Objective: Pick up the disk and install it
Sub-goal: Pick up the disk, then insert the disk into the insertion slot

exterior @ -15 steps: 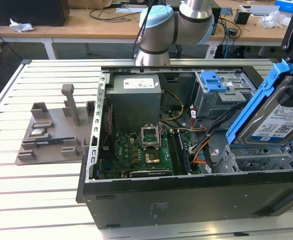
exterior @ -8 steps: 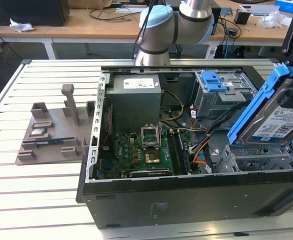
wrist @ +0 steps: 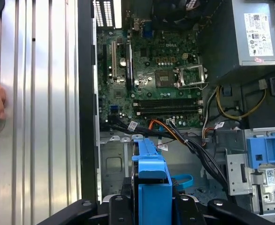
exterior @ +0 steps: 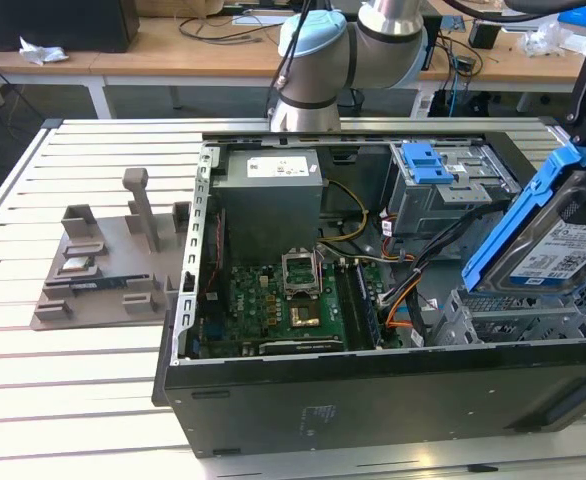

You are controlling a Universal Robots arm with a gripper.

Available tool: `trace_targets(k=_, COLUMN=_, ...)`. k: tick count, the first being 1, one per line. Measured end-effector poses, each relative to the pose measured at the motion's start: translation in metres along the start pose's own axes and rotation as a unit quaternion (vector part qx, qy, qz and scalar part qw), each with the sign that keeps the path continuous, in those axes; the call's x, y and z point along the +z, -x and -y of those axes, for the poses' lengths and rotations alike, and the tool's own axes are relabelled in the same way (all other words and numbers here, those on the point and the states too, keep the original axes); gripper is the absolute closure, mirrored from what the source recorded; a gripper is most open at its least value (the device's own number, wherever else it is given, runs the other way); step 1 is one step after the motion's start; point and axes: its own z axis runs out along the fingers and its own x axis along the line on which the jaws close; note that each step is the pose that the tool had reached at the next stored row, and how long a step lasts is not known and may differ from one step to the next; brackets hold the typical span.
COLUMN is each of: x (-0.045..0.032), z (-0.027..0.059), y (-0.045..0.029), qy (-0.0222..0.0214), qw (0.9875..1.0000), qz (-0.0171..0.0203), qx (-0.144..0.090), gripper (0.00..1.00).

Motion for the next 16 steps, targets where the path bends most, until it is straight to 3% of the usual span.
trace_targets(k=16, x=0.0001, z=0.0008, y=-0.0001, qy=-0.0001, qw=1.0000, qz=-0.0006, qx=0.000, gripper=0.63)
